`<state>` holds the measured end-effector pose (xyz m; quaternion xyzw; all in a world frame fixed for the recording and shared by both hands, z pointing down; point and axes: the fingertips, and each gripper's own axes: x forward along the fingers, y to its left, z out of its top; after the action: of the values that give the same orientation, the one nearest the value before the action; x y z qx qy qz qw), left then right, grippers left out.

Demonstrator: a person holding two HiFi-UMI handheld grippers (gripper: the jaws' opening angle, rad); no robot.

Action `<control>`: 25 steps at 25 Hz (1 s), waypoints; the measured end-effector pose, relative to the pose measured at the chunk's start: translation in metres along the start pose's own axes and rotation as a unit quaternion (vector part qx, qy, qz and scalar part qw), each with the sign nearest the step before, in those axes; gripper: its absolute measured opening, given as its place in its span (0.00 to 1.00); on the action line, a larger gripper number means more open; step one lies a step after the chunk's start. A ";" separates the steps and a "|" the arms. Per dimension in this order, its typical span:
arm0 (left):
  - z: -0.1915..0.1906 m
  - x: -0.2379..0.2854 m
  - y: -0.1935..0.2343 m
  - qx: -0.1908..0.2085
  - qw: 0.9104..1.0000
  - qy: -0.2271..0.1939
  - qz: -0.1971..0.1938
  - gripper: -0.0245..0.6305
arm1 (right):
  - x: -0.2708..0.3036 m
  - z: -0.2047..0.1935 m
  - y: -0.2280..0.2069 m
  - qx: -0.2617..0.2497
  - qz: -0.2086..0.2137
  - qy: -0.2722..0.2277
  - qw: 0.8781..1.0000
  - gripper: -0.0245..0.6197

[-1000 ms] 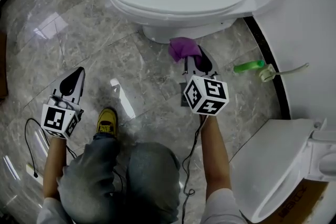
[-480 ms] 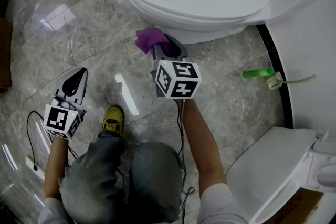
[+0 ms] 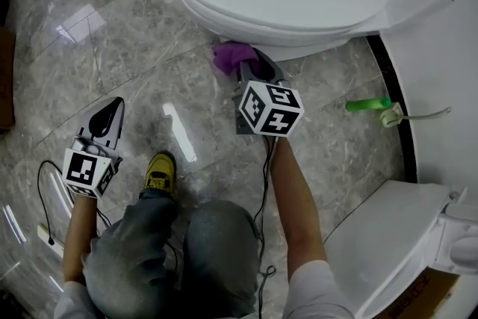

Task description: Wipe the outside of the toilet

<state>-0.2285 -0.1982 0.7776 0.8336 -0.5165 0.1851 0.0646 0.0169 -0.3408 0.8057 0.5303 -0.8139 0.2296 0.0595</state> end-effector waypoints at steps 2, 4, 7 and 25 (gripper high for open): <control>0.001 0.003 -0.002 0.000 1.000 -0.003 -0.003 0.06 | -0.001 -0.001 -0.013 0.001 -0.013 0.002 1.000 0.18; -0.003 0.006 -0.004 0.000 1.000 0.005 -0.006 0.06 | -0.003 -0.002 -0.028 0.007 -0.028 0.003 1.000 0.18; -0.008 0.009 -0.006 0.001 1.000 0.015 -0.011 0.06 | -0.006 -0.004 -0.052 0.020 -0.053 0.003 0.998 0.18; -0.005 0.015 -0.002 0.011 1.000 0.003 -0.016 0.06 | -0.021 0.011 -0.155 0.024 -0.171 -0.005 0.985 0.17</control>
<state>-0.2223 -0.2083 0.7883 0.8417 -0.5011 0.1921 0.0603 0.1655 -0.3795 0.8373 0.6639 -0.7062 0.2323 0.0809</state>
